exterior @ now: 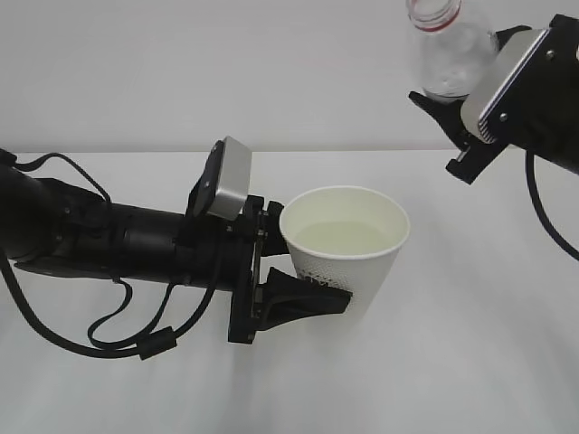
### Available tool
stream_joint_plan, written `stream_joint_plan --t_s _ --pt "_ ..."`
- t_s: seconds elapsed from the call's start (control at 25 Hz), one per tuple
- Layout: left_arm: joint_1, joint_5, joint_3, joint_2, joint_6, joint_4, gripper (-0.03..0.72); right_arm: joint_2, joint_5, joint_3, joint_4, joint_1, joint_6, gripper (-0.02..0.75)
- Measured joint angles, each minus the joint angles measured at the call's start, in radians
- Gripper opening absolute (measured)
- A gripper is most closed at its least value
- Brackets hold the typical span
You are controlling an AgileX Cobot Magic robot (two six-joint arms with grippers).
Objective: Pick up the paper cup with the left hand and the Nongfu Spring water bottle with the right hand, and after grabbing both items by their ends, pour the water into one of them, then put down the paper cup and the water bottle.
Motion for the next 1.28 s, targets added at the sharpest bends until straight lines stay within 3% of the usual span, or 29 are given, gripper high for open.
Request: stream_joint_plan --t_s 0.68,1.28 --pt "0.000 0.000 0.000 0.000 0.000 0.000 0.517 0.000 0.000 0.000 0.000 0.000 0.296 0.503" --pt "0.000 0.000 0.000 0.000 0.000 0.000 0.517 0.000 0.000 0.000 0.000 0.000 0.312 0.503"
